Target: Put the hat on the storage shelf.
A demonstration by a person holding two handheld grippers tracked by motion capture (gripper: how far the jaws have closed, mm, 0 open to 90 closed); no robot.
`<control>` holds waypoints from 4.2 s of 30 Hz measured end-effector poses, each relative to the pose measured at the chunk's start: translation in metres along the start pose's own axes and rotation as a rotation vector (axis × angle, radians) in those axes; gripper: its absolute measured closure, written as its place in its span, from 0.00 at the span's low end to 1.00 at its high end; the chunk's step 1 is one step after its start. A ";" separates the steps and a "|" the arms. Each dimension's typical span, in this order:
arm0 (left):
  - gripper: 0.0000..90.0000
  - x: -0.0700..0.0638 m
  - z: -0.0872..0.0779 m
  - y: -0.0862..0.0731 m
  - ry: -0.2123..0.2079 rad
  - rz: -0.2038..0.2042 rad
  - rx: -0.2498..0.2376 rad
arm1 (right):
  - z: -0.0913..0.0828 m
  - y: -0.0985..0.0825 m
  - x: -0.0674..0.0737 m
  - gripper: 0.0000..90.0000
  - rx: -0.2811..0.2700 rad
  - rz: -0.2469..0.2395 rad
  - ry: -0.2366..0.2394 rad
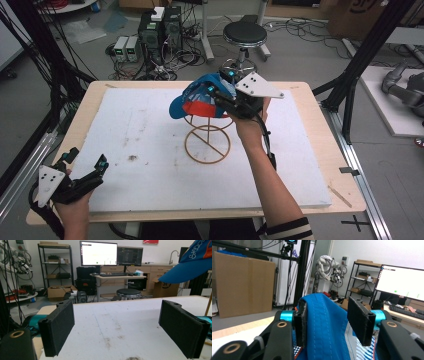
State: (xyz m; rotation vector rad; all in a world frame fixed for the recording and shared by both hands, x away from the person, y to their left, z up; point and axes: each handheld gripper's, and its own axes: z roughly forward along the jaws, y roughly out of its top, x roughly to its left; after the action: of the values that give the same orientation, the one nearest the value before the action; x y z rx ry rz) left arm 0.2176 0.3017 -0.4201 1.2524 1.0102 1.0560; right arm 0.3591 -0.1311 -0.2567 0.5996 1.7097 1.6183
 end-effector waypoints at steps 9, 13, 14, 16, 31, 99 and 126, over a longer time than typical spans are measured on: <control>0.15 -0.003 0.002 0.000 -0.006 0.002 0.003 | -0.009 -0.007 0.000 0.48 0.017 0.001 0.012; 0.15 -0.006 0.006 0.000 -0.012 0.003 0.005 | -0.018 -0.010 -0.002 0.46 -0.004 0.001 0.018; 0.15 -0.006 0.006 -0.001 -0.016 0.007 0.010 | -0.021 -0.010 -0.003 0.44 -0.010 0.001 0.028; 0.15 -0.008 0.008 -0.001 -0.019 0.007 0.010 | -0.025 -0.009 -0.005 0.43 -0.019 0.008 0.037; 0.15 -0.014 0.016 -0.002 -0.038 0.014 0.017 | -0.048 -0.009 -0.021 0.36 -0.043 0.051 -0.003; 0.14 -0.012 0.017 -0.001 -0.014 0.003 0.007 | -0.209 -0.122 -0.075 0.05 0.018 0.173 -0.336; 0.13 -0.013 0.020 -0.001 -0.006 0.009 0.014 | -0.235 -0.162 -0.077 0.04 0.043 0.207 -0.403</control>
State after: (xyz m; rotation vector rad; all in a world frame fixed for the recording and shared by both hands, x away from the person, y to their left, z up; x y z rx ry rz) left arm 0.2343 0.2842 -0.4199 1.2717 1.0099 1.0538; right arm 0.2539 -0.3619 -0.4085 1.0740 1.4213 1.4750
